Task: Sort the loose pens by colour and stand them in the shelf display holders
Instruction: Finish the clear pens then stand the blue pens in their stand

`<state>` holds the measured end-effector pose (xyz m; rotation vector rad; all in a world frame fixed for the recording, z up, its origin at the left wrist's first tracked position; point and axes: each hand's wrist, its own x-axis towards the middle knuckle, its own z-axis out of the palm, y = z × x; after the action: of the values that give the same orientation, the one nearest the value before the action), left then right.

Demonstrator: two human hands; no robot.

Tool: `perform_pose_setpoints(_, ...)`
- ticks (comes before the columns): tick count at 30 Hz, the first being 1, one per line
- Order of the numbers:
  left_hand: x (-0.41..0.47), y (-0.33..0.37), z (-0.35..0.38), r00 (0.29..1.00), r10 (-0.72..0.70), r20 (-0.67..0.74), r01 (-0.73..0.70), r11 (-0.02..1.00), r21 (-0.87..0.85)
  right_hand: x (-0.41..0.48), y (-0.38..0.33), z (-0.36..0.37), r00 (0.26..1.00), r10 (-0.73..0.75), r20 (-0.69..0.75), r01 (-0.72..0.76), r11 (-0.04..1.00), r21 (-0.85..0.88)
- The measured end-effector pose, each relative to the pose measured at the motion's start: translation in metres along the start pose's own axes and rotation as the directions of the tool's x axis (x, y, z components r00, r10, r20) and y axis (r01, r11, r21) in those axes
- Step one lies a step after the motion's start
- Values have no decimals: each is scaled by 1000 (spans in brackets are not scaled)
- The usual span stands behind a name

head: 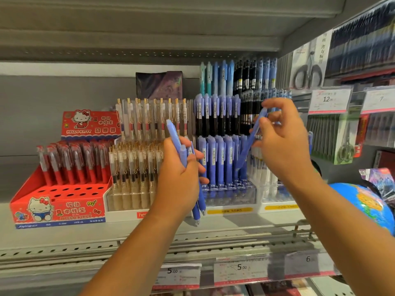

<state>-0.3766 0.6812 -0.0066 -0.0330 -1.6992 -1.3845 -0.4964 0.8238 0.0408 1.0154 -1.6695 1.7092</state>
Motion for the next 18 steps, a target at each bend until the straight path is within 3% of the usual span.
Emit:
perform_pose_setpoints(5,-1,2,1,999,-31,35,31,999,-15,-10,13,6,995,-27,92,38,992,-119)
perform_pose_setpoints(18,-1,0,0,998,-46,47,47,999,-17,-5,18,7,997,12,76,-2,992,-128)
